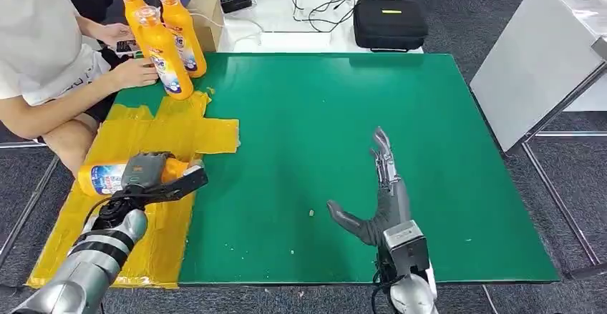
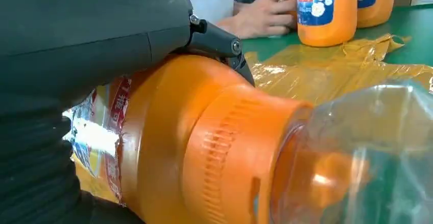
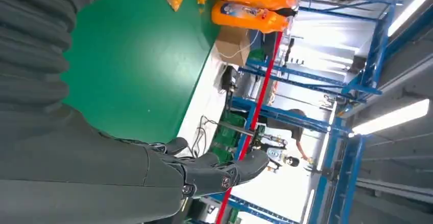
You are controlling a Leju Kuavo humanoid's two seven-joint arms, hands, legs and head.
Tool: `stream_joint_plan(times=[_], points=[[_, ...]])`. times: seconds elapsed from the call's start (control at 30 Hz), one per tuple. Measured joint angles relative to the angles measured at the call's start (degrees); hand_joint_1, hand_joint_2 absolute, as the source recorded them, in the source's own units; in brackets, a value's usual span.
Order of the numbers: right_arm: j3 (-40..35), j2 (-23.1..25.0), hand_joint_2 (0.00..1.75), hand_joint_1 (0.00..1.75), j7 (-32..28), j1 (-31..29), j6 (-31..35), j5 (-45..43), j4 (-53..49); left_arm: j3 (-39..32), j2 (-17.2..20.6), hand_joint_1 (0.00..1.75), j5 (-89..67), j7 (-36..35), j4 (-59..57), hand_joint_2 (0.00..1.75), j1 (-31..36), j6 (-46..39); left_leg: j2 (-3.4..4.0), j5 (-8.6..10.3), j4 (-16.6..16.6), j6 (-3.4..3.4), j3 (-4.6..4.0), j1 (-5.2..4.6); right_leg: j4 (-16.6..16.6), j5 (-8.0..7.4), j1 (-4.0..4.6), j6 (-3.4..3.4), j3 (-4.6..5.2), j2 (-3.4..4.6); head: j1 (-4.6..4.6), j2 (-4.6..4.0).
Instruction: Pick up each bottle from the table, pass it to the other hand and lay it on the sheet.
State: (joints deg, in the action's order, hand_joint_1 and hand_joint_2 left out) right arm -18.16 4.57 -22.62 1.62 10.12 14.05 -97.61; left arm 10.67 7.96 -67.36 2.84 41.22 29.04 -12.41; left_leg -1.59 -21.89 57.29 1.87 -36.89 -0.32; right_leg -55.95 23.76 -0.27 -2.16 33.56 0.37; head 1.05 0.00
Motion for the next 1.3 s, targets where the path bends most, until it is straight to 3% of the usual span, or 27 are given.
stream_joint_plan(times=[0.1,0.13,0.17,0.57,0.9,1.13,1.3], points=[[0.02,-0.07,1.75,0.0,0.0,0.05,0.02,-0.02,0.0,-0.35,-0.11,1.75,0.17,0.22,-0.77,1.75,0.33,0.04,0.01,0.01,0.0,-0.02,0.12,0.0,-0.01,-0.01,0.0,0.02,-0.1,0.0,0.0,0.0],[0.04,-0.13,1.75,0.0,0.0,0.05,0.07,-0.02,-0.02,-0.48,-0.2,0.19,0.53,0.29,-0.86,1.75,0.34,0.15,0.02,0.01,0.0,-0.02,0.17,0.0,-0.01,-0.01,0.0,0.02,-0.14,0.0,0.0,0.0],[0.04,-0.2,1.75,0.0,0.0,0.06,0.09,-0.02,-0.02,-0.48,-0.26,0.0,1.12,0.42,-0.96,1.75,0.38,0.28,0.02,0.01,0.0,-0.02,0.21,0.0,-0.01,-0.01,0.0,0.02,-0.18,0.0,0.0,0.0],[0.07,-0.63,1.75,0.0,0.76,0.06,-0.13,0.13,0.0,-0.5,-2.05,0.0,10.67,5.14,2.86,1.75,-3.58,-4.44,-0.03,0.02,0.01,-0.01,0.24,-0.02,-0.01,0.0,-0.01,0.0,-0.28,0.0,0.0,0.0],[0.07,-1.03,1.75,0.0,0.68,0.49,-0.2,0.63,0.35,-0.33,-3.59,0.0,21.92,16.41,19.2,1.75,-14.98,-7.76,-0.02,0.03,0.03,0.0,-0.07,-0.02,0.0,0.0,-0.02,-0.01,0.07,0.0,0.0,0.0],[0.09,-1.25,1.75,0.0,0.63,0.65,-0.22,0.61,0.52,0.44,-4.3,0.0,22.47,17.26,25.11,1.75,-17.64,-8.02,0.0,0.02,0.03,0.0,-0.13,-0.01,0.0,-0.01,-0.01,-0.02,0.12,0.0,0.0,0.0],[0.09,-1.4,1.75,0.0,0.61,0.93,-0.22,0.61,0.52,0.59,-5.14,0.0,23.48,22.14,30.87,1.75,-20.29,-14.26,0.03,0.01,0.03,-0.01,-0.21,0.01,-0.01,0.0,0.0,-0.01,0.22,0.01,0.0,0.0]])
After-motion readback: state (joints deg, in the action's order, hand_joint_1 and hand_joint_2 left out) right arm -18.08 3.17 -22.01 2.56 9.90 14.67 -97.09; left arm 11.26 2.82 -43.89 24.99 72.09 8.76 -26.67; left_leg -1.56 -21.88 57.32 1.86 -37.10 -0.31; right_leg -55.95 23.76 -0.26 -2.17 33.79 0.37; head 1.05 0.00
